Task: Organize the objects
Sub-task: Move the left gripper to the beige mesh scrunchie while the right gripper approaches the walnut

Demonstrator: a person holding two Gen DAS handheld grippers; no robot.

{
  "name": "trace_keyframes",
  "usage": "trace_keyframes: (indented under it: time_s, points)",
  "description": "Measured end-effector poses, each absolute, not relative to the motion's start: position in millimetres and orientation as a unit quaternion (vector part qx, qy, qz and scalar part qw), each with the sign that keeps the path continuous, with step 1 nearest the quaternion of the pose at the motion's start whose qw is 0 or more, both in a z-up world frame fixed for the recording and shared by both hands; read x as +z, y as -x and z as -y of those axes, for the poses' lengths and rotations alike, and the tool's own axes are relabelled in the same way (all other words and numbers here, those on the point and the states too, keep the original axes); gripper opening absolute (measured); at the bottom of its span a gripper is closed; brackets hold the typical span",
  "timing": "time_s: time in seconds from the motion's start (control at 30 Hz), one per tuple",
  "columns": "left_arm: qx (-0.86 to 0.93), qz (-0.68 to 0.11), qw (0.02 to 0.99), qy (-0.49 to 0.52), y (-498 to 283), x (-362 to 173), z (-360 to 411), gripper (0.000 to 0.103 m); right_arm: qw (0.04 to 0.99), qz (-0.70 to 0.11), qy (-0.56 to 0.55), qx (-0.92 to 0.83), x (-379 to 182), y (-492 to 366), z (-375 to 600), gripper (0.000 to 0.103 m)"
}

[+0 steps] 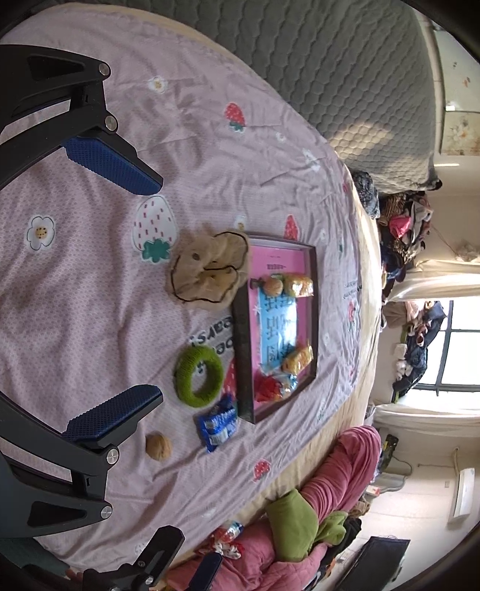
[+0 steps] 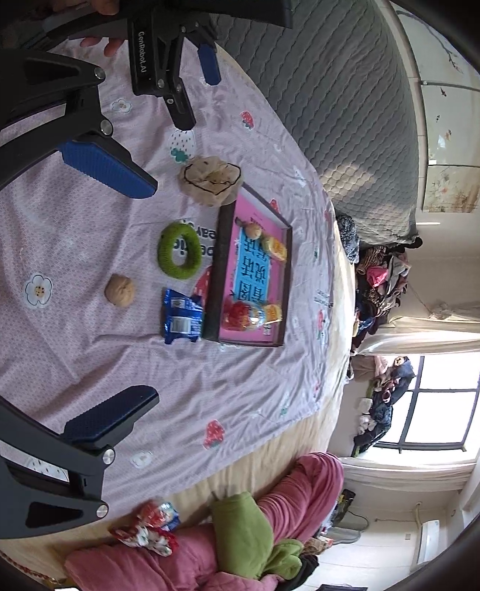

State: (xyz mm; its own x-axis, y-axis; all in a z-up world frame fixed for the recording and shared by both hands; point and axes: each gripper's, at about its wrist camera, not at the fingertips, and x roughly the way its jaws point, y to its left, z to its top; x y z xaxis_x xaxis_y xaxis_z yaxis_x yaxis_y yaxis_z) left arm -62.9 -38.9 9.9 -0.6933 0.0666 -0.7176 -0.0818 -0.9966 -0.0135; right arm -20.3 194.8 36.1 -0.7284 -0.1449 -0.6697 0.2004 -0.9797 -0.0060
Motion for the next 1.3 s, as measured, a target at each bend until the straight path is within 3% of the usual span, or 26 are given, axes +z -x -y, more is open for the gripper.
trace_keyframes:
  time_s: [1.3]
  points:
    - [0.906, -0.006, 0.046, 0.421, 133.6, -69.0, 46.5, 0.102, 0.07, -0.038, -0.423, -0.903, -57.1, 67.2, -188.3, 0.102]
